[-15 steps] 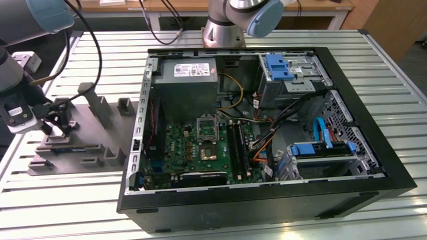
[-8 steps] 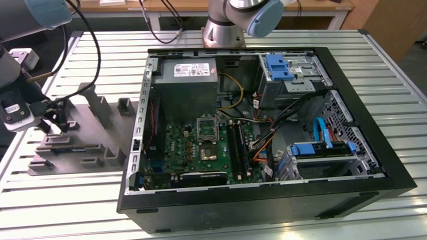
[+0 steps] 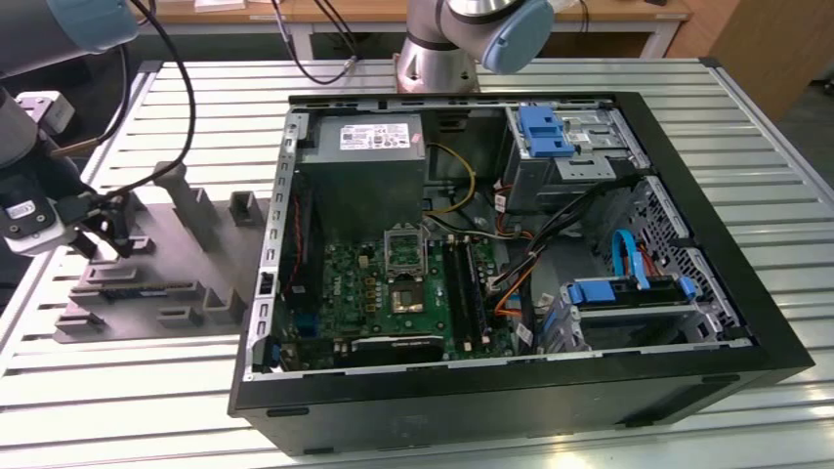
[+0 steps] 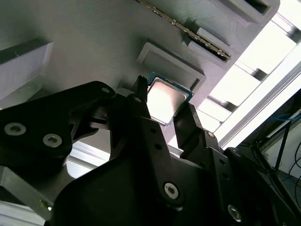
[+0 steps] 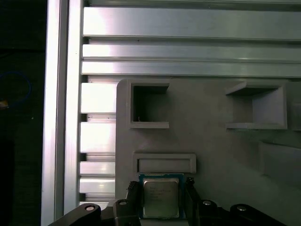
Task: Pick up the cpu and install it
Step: 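Pick up the cpu and move it towards the insertion slot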
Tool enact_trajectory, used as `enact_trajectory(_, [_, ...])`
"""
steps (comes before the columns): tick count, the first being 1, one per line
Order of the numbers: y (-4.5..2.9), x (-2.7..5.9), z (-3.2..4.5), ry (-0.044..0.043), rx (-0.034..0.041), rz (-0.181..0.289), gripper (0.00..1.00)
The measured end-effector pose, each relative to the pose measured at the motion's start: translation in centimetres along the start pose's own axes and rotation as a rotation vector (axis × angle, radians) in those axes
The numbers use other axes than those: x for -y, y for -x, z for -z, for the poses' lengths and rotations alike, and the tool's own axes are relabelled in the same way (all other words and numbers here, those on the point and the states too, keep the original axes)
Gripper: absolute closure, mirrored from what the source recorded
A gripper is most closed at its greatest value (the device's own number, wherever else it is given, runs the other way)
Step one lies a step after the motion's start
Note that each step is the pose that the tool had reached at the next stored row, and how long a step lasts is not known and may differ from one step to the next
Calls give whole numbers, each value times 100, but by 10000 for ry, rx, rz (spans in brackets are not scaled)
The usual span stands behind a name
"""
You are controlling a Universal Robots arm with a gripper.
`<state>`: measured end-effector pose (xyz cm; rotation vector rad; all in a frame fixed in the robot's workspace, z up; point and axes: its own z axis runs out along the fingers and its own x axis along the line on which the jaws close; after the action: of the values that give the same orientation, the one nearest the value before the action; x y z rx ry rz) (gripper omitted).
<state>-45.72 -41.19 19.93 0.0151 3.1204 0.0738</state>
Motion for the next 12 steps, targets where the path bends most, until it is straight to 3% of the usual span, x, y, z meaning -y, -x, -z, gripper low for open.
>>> enact_trajectory(12, [1,-3,54,4,0,0,53])
